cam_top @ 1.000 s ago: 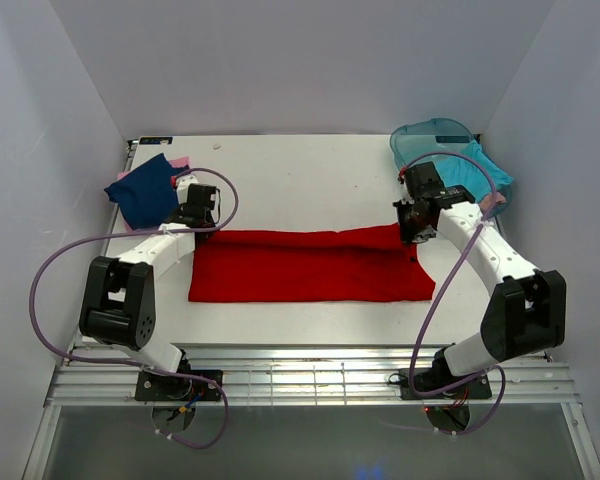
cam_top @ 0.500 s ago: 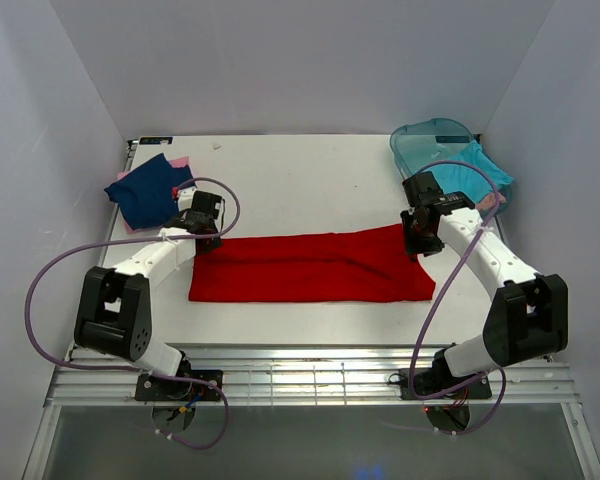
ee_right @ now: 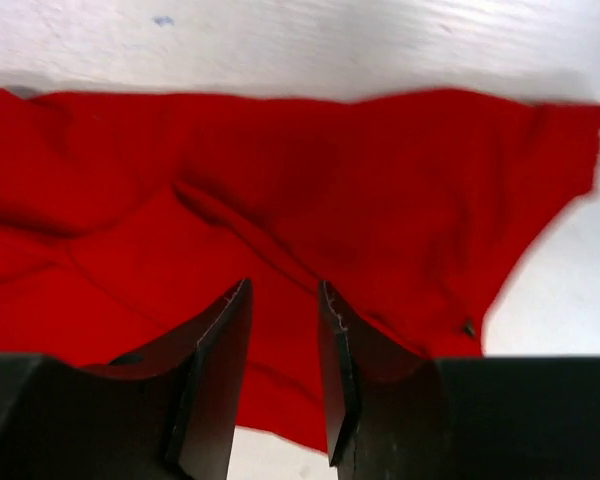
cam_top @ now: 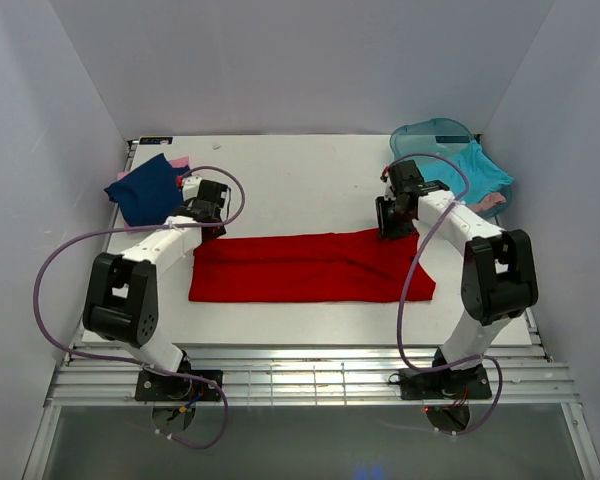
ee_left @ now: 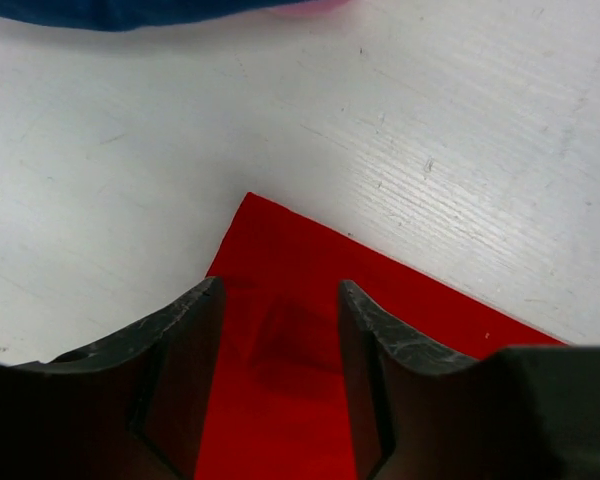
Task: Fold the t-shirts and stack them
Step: Fold the tshirt
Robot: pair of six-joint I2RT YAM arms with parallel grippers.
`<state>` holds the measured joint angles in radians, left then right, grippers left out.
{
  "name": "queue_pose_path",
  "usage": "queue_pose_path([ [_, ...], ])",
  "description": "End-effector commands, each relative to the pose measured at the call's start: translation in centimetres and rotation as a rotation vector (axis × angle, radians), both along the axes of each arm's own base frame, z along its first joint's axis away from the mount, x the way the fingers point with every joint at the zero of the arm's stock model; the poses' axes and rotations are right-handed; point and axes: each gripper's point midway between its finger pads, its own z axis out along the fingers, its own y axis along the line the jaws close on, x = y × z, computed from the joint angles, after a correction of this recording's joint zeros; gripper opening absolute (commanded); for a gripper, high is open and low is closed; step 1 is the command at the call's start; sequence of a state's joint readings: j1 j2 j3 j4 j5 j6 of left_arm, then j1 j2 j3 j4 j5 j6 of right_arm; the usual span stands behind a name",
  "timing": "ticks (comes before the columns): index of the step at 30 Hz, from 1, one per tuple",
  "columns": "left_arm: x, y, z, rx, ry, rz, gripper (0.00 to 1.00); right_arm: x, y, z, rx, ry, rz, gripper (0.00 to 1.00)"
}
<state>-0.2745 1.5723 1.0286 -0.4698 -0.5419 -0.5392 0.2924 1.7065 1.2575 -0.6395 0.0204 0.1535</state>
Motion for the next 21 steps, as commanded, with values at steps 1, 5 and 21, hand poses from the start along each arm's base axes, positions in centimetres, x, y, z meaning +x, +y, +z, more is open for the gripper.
queue_pose_path([
  [1,1.4,-0.6,-0.8,0.002,0.01,-0.012,0.6,2.8,4.4,0.5,0.193,-0.07,0.1,0.39],
  [5,2.5,-1.1,-1.4,0.004,0.025,-0.023,0.61,3.7,6.0,-0.6,0.254,-0.051,0.144,0.39],
  [21,3.0,-0.9,-2.4,0.033,0.048,-0.031,0.62,3.5,7.5,-2.9,0.322,0.035,0.174,0.38],
])
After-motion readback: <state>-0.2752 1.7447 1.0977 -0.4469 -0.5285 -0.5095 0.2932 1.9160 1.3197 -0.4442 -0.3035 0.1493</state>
